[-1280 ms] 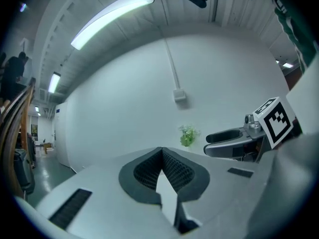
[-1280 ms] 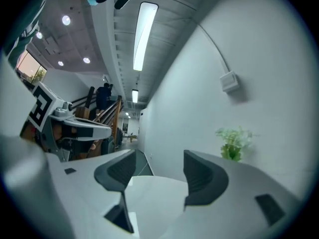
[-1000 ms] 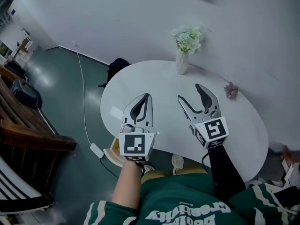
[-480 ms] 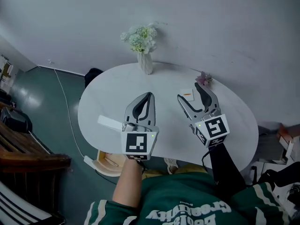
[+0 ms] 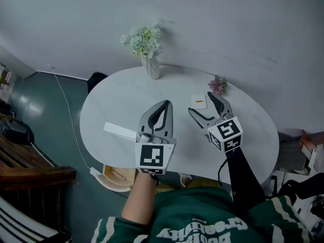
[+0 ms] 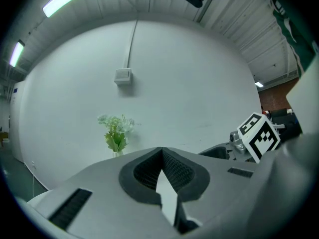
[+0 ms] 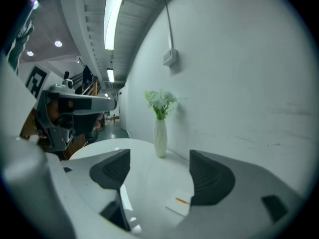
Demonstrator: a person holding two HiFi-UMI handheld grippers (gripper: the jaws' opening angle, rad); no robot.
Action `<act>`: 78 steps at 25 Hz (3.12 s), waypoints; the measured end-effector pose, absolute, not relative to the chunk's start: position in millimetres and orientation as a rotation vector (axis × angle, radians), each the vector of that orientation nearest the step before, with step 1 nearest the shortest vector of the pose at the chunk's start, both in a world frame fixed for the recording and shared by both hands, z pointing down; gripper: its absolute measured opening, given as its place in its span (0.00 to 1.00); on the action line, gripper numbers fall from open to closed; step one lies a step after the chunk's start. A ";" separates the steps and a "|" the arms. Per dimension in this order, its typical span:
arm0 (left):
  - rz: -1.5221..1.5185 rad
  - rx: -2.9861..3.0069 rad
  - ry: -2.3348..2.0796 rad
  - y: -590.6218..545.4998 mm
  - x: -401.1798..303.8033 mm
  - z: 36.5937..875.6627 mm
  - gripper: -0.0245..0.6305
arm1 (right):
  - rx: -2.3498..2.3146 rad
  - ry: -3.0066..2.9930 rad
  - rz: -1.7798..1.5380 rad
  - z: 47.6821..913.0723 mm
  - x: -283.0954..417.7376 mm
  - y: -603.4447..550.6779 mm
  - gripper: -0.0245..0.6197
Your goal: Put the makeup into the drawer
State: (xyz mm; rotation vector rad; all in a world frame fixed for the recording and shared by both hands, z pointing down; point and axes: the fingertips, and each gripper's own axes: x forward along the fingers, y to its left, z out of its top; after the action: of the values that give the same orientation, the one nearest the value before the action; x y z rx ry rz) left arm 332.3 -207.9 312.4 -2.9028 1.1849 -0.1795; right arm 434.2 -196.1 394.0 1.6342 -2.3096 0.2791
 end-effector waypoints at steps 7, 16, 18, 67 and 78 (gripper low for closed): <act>-0.246 -2.921 1.199 -216.7 334.5 333.0 0.04 | 1.428 -2.176 0.488 480.0 447.8 -216.9 0.76; -0.342 -2.952 1.180 -218.8 339.3 361.2 0.04 | 1.262 -2.060 0.597 560.7 466.3 -235.7 0.85; -0.358 -2.953 1.177 -219.1 338.6 365.3 0.04 | 1.240 -2.040 0.621 575.1 469.5 -238.0 0.86; -0.129 -2.800 1.332 -213.5 275.3 284.0 0.04 | 1.667 -2.384 -0.077 311.7 398.9 -199.8 0.69; -0.145 -2.741 1.458 -204.7 234.4 289.0 0.04 | 1.596 -2.450 -0.107 306.7 368.3 -199.2 0.69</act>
State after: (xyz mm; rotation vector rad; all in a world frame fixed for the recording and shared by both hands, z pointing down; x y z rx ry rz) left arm 234.4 -204.7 289.0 -2.7414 1.4576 -0.1447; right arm 368.3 -199.2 306.7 1.5963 -2.4504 -0.1066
